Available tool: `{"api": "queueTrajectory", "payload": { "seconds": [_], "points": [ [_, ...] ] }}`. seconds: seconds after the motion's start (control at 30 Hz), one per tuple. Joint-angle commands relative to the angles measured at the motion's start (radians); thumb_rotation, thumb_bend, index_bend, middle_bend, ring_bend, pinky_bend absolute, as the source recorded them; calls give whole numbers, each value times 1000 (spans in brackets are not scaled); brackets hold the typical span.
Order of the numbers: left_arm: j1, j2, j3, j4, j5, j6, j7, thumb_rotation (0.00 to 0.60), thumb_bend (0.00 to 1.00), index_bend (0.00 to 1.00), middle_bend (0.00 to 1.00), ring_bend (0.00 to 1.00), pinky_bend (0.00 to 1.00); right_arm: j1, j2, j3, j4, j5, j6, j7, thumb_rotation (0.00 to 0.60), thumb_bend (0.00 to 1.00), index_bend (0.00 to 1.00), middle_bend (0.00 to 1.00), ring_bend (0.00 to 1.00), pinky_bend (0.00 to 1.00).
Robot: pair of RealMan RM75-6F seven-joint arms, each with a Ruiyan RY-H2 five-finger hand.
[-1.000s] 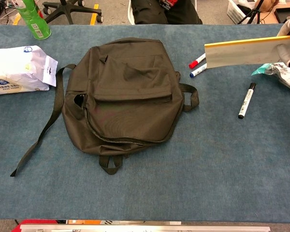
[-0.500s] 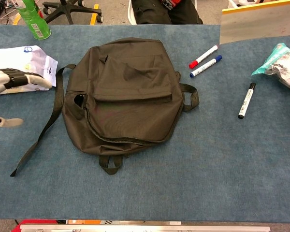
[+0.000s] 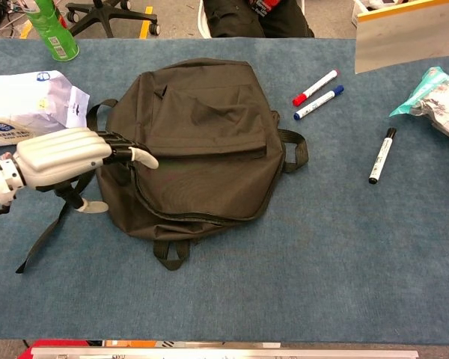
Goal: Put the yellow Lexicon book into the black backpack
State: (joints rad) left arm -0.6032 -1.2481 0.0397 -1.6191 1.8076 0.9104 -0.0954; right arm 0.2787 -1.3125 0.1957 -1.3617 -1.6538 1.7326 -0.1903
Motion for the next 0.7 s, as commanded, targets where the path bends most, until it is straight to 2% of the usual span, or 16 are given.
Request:
{"api": "queueTrajectory", "payload": {
  "seconds": [0.03,0.47,0.7],
  "points": [
    [-32,-42,-6,36,-19,-30,5,600,180,176,174,195,183,-4,4,-4,-5,-4,2,0,600,343,848,731,557,590],
    [-99,-145,-10,124,-93,-106,101,600,180,176,174,195,183,-19,12,-7,-2,-2,6,22,600,343,856,738,565,598],
    [-130,-189,-17,126,-156,-143,35,600,180,208,185,198,183,-26,10,-5,11,3,11,38,600,343,858,740,567,600]
  ]
}}
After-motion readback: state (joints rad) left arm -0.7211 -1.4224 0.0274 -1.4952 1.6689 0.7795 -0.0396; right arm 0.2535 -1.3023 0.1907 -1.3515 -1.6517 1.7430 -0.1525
